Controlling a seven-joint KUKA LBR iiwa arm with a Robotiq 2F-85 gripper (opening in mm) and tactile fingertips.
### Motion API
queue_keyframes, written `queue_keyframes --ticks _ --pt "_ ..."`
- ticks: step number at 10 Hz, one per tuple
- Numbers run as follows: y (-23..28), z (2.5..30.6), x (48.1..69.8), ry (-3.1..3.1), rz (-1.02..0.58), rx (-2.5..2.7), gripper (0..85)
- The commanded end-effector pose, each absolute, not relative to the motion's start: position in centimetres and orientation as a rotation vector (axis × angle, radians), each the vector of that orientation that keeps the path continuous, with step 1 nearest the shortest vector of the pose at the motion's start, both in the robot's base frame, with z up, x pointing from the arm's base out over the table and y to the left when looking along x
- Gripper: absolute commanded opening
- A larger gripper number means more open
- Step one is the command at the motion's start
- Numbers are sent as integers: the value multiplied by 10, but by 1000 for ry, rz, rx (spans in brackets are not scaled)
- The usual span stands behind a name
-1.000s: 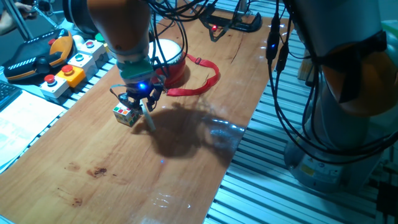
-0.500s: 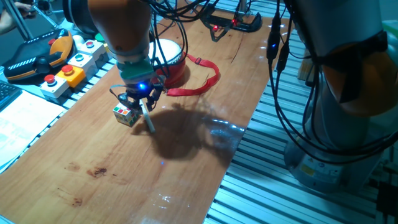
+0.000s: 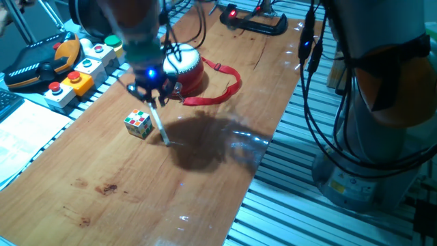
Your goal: Play the drum
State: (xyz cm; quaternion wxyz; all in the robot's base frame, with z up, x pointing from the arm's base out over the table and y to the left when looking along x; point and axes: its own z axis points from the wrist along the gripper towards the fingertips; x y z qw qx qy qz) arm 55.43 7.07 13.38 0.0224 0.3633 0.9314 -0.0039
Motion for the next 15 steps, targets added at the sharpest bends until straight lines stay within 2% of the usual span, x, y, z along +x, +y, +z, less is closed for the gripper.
queue_keyframes --ticks 1,3,7,15 --pt "64 181 556 2893 0 1135 163" --pt "50 200 558 2911 14 1119 7" --pt "34 213 555 2931 -1 1058 7" --pt "36 222 542 3012 1 953 7"
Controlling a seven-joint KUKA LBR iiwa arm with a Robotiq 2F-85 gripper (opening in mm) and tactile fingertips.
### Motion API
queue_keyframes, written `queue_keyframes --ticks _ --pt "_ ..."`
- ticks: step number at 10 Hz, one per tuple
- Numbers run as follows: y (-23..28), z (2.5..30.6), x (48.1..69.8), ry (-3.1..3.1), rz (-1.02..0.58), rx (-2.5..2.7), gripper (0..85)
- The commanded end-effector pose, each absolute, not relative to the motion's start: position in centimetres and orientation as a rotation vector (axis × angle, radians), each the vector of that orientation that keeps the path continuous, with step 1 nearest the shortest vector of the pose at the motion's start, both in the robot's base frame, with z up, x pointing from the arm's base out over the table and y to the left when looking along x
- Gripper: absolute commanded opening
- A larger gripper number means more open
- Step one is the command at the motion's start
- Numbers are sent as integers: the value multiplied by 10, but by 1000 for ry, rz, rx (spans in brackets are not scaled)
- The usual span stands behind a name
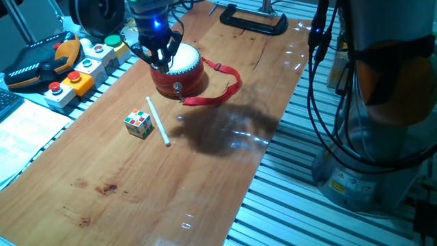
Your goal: Play the drum
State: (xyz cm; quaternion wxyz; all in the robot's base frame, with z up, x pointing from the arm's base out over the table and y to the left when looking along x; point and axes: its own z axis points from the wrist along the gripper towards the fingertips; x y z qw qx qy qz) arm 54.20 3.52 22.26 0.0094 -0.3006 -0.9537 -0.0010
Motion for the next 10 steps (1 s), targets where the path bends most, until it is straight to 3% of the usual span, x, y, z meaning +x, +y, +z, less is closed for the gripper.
queue_keyframes --ticks 1,10 --pt "34 223 542 -2977 -5 -924 7" --pt "33 223 542 -2965 -7 -900 7"
